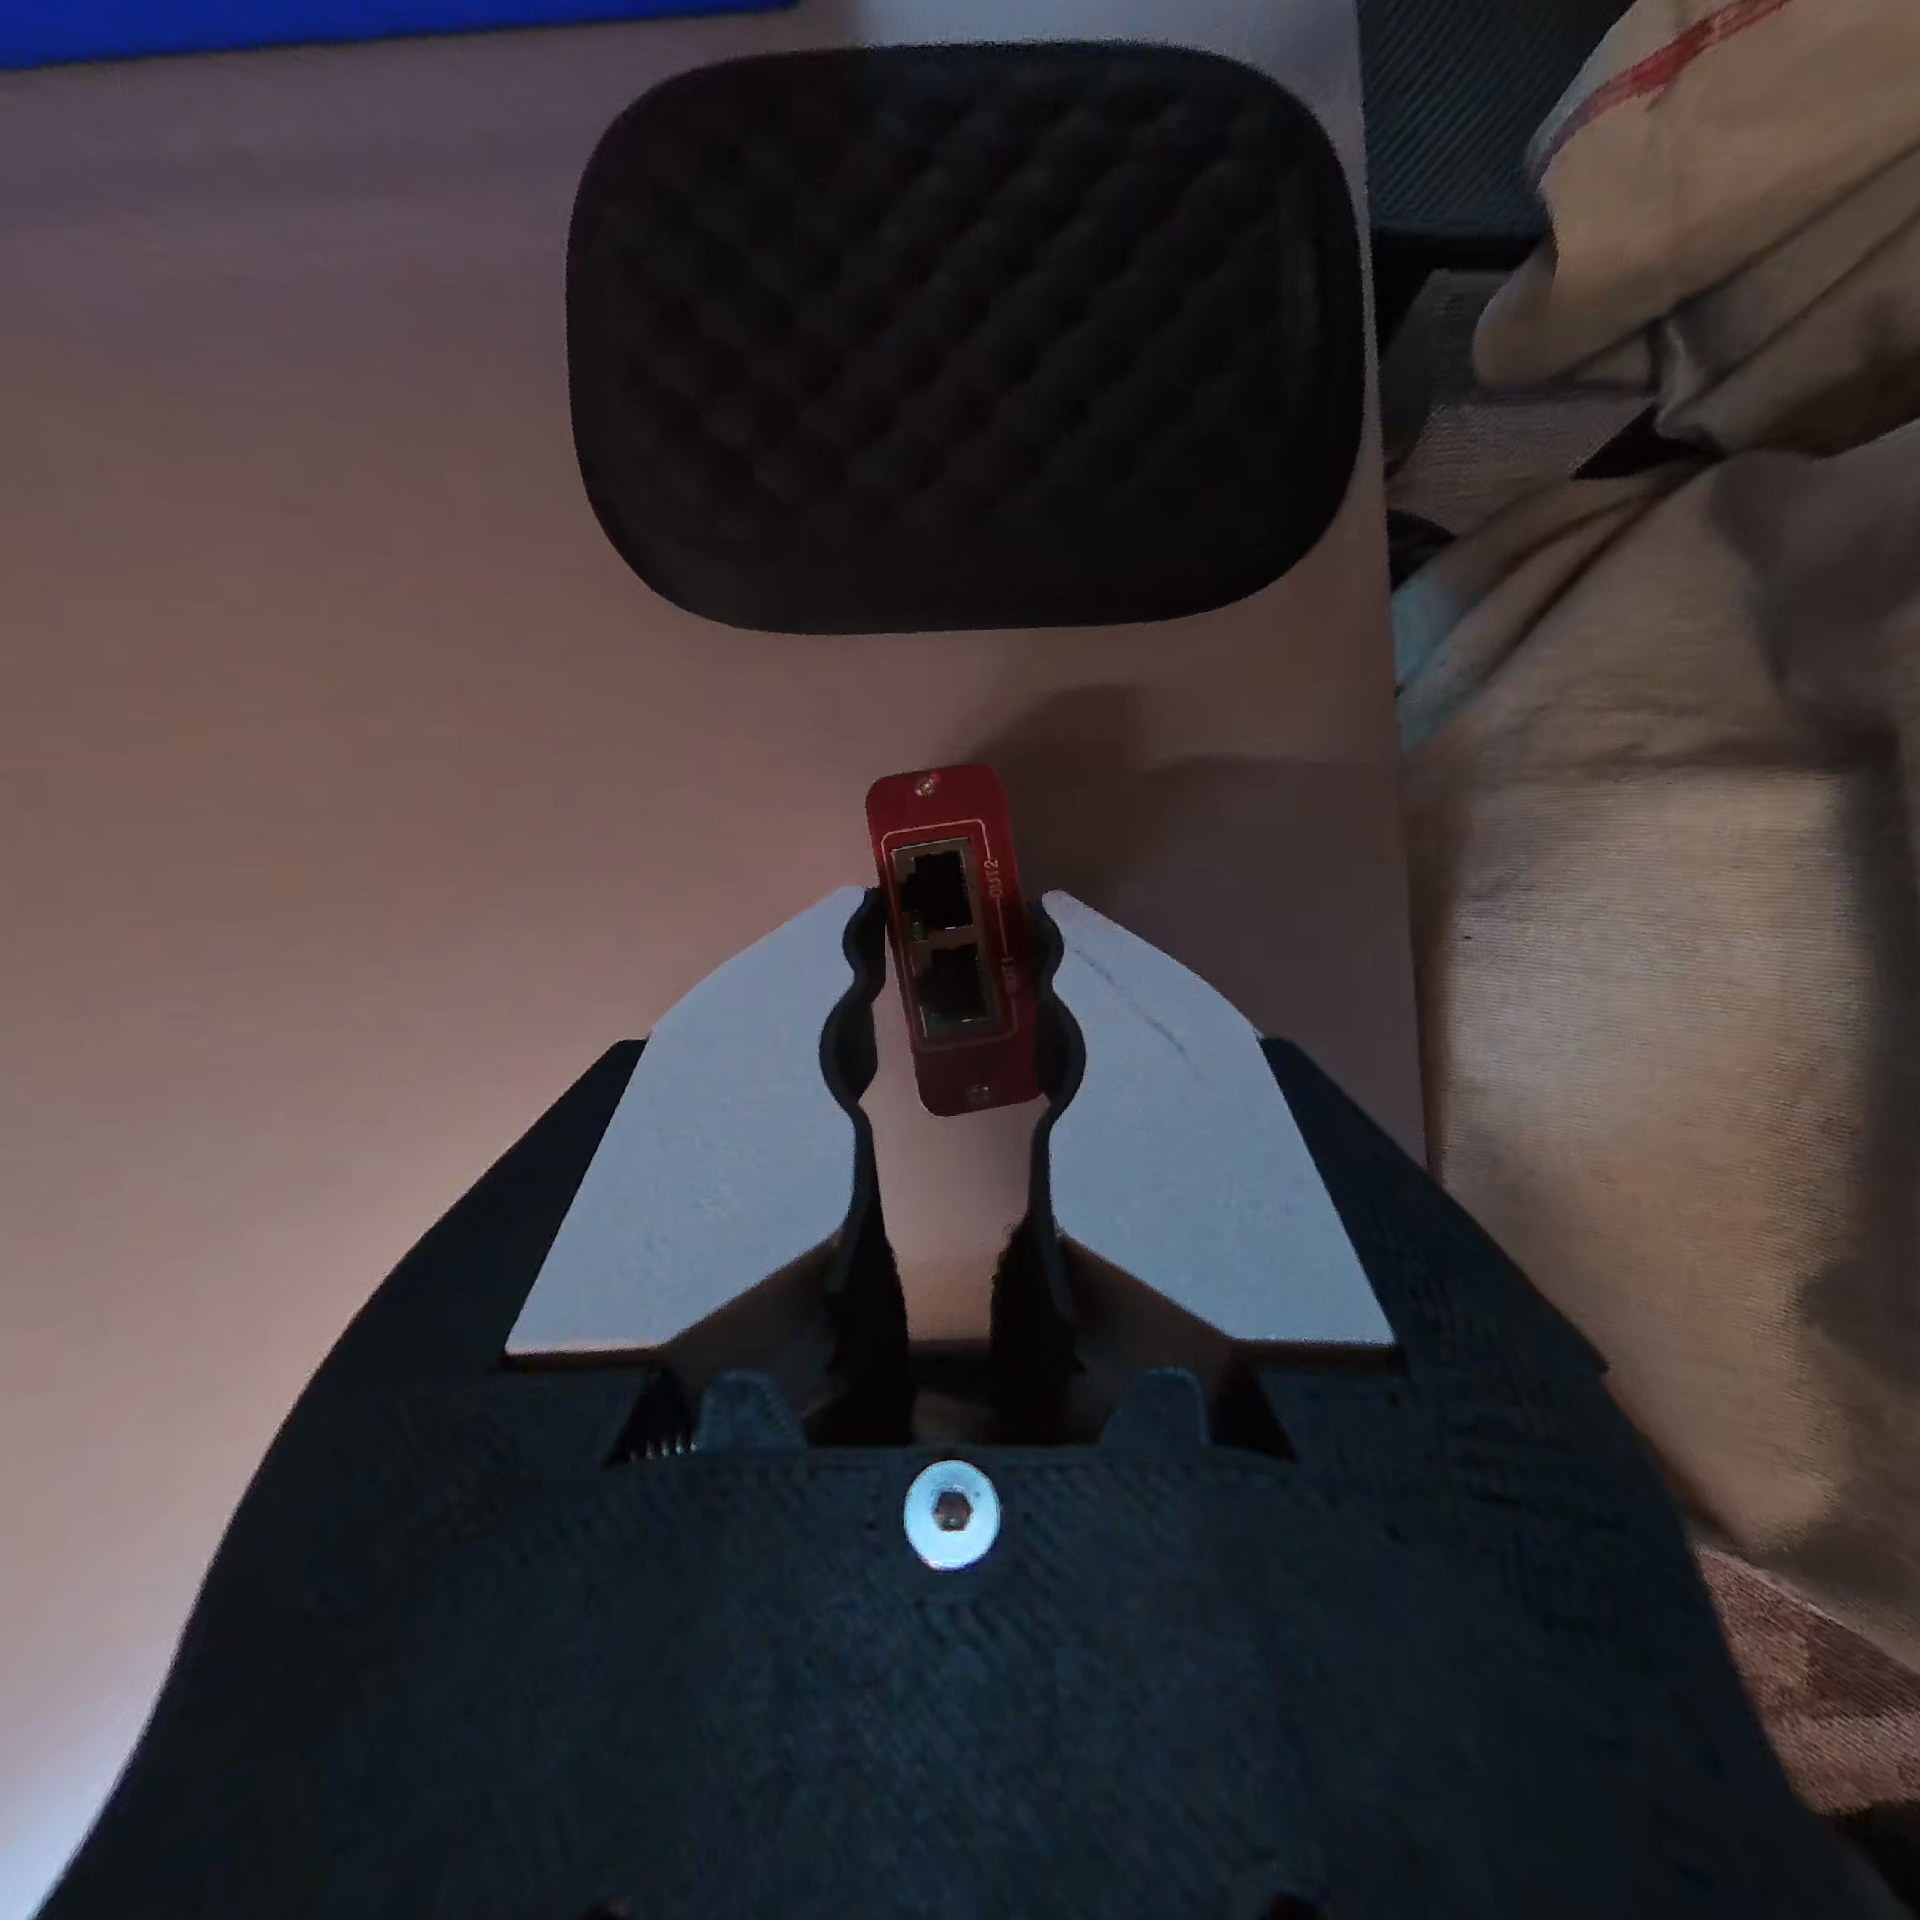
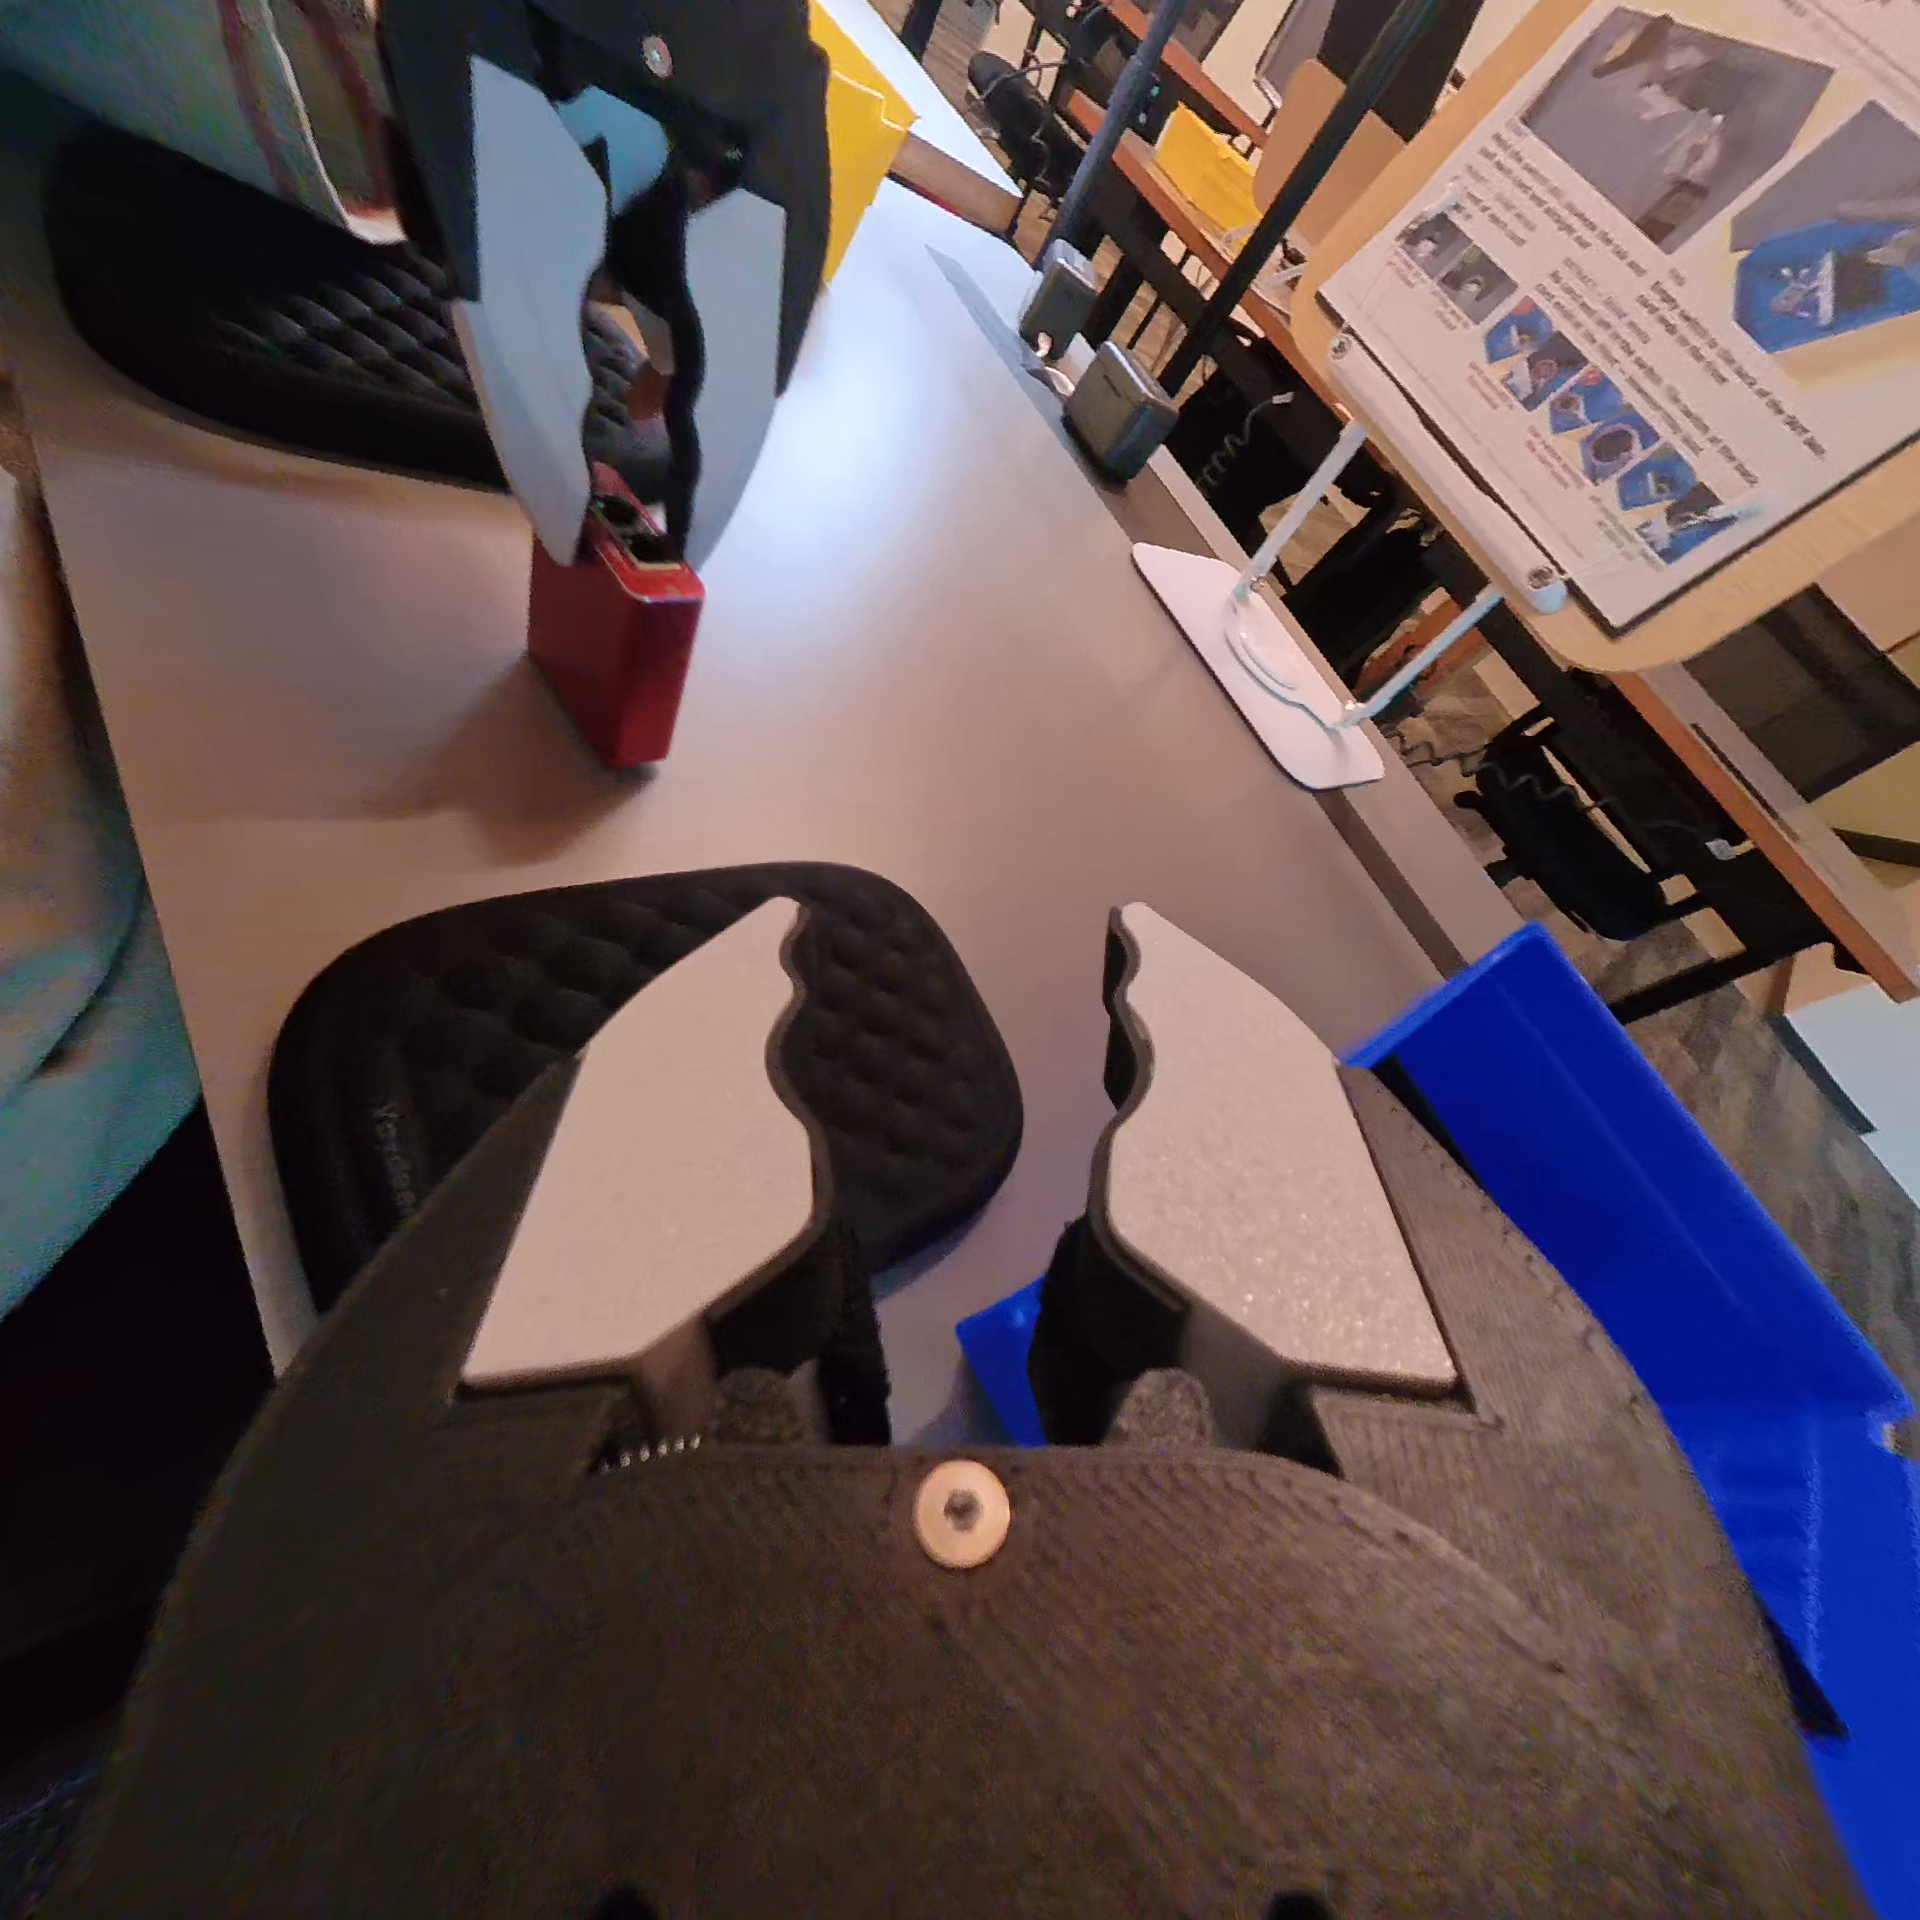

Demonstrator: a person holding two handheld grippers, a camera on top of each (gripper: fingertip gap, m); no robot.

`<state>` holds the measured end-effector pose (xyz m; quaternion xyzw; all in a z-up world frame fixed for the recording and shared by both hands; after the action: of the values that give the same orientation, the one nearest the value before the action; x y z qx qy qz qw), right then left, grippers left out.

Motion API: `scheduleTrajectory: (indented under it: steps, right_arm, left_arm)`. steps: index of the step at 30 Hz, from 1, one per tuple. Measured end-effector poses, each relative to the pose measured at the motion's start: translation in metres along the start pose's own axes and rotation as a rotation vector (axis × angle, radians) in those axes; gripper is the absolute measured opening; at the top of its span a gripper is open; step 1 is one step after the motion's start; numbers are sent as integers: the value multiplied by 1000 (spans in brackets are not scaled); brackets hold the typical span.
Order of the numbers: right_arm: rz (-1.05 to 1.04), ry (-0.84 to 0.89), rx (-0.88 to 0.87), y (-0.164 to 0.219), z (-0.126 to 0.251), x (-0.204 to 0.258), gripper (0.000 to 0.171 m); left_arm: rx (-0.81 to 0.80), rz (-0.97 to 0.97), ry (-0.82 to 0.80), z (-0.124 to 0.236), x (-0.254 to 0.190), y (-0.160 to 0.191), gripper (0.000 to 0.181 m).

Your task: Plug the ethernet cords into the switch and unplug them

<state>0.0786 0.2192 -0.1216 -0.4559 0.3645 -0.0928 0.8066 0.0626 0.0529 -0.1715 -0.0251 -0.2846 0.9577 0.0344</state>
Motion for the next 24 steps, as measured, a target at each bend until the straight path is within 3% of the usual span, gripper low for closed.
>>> scheduleTrajectory:
  steps: [3, 6, 9, 12, 16, 19, 21, 24]
  right_arm:
    - [-4, -55, -6, -4, -9, 8, 55]
    - [-5, -142, -42, -15, -25, 22, 55]
    - [-8, -256, -106, -33, -51, 43, 55]
    - [-46, -314, -106, -43, -87, 59, 52]
    - [-65, -400, -65, -39, -123, 83, 54]
    - [-9, -431, 40, -29, -133, 94, 52]
    - [-11, -416, 67, -27, -135, 93, 37]
    - [-105, -334, 168, -21, -136, 81, 34]
  left_arm:
    - [-44, 6, 26, -3, -1, -1, 26]
    - [-114, 9, -9, 4, 2, -5, 44]
    - [-275, 12, -92, 30, 1, -11, 52]
    - [-501, 82, -290, 74, 6, -9, 58]
    - [-730, 229, -566, 135, 7, 33, 58]
    - [-782, 349, -704, 167, 2, 83, 57]
    - [-806, 381, -810, 194, 5, 105, 57]
    - [-905, 452, -879, 220, 2, 123, 56]
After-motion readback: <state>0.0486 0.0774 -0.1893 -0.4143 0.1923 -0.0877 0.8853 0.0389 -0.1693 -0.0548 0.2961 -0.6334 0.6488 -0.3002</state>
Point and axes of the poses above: each gripper's, where its closed fingertips meet, z back along the fingers, y out of its underside, x = y × z across the jaws, the point moved 2 cm from there along z, back along the fingers, and after that the axes turned 1 degree about y, right-handed, at the moved point
